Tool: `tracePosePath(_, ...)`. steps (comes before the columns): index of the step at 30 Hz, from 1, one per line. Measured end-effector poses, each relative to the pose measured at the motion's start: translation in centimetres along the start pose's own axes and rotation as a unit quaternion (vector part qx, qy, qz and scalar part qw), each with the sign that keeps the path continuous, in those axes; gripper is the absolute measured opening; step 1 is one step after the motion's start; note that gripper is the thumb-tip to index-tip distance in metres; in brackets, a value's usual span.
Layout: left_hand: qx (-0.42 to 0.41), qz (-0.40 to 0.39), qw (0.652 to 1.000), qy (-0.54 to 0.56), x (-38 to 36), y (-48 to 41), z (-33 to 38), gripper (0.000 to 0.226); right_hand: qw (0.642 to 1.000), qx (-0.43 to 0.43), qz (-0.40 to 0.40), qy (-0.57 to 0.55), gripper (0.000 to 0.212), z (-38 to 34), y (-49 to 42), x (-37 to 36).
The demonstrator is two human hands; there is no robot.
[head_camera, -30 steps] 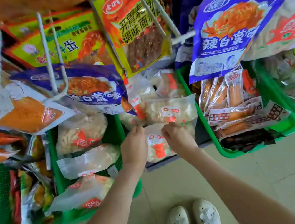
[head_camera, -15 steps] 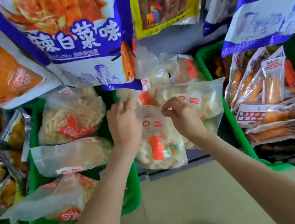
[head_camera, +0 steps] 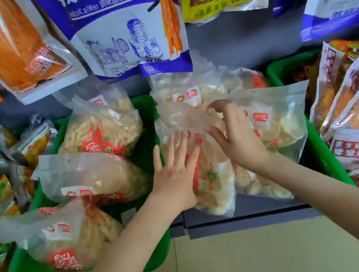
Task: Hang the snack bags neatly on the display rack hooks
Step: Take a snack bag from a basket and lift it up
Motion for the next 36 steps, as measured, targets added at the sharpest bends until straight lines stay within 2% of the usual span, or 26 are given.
tracePosePath(2,0.022,0.000,0.999,-0.032,-1.0,0.6,0.3,0.133,0.996,0.024,-0.020,0.080,0.058,-0.6,1.9,0.2)
tracePosePath(4,0.050,0.016,0.998,-0.028,-1.4,1.4,1.0,0.124,0.983,0.043,-0.060,0.170,0.074,-1.3,4.6,-0.1)
tracePosePath(9,0.087,0.030,0.995,-0.050,-2.2,2.9,2.5,0.100,0.921,0.168,-0.201,0.290,0.074,-1.4,9.7,-2.5)
tracePosePath(13,0.116,0.022,0.992,-0.036,-1.9,2.4,2.7,0.093,0.898,0.171,-0.254,0.316,0.100,0.3,8.5,-2.9)
tracePosePath(17,0.138,-0.034,0.990,0.007,1.5,1.7,3.9,0.091,0.905,0.161,-0.269,0.288,0.106,0.5,7.6,-1.1)
tracePosePath(19,0.125,-0.050,0.991,0.022,4.8,1.2,5.1,0.096,0.935,0.131,-0.248,0.219,0.092,0.0,6.1,1.5)
tracePosePath(21,0.095,-0.040,0.994,0.036,8.9,0.4,6.7,0.088,0.961,0.101,-0.200,0.164,0.074,-0.5,3.8,5.2)
tracePosePath(24,0.054,0.045,0.992,0.106,15.6,-0.8,9.9,0.062,0.982,0.084,-0.092,0.143,0.058,0.1,0.6,11.7)
tracePosePath(26,0.018,0.124,0.977,0.172,19.3,-1.4,12.7,0.054,0.986,0.070,-0.021,0.149,0.051,0.5,-1.2,16.2)
tracePosePath(29,-0.043,0.247,0.926,0.283,23.3,-2.0,17.5,0.038,0.984,0.035,0.070,0.160,0.043,1.0,-2.9,22.7)
tracePosePath(31,-0.068,0.291,0.891,0.341,25.1,-2.3,20.6,0.029,0.976,0.018,0.131,0.173,0.033,1.7,-3.3,26.5)
tracePosePath(34,-0.109,0.278,0.844,0.446,26.9,-3.6,25.0,0.030,0.946,-0.023,0.251,0.206,0.028,3.8,-3.2,31.7)
tracePosePath(36,-0.107,0.241,0.819,0.510,27.9,-5.0,27.2,0.041,0.914,-0.070,0.339,0.210,0.045,5.8,-3.2,35.0)
Point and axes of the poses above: each hand's wrist, its own y-axis away from the middle knuckle, its own x-axis out of the back of the hand, z = x × y, the point moved 1 cm from there along -y, towards the middle knuckle, and after that the axes turned 12 degrees about x, right-handed, at the moved point
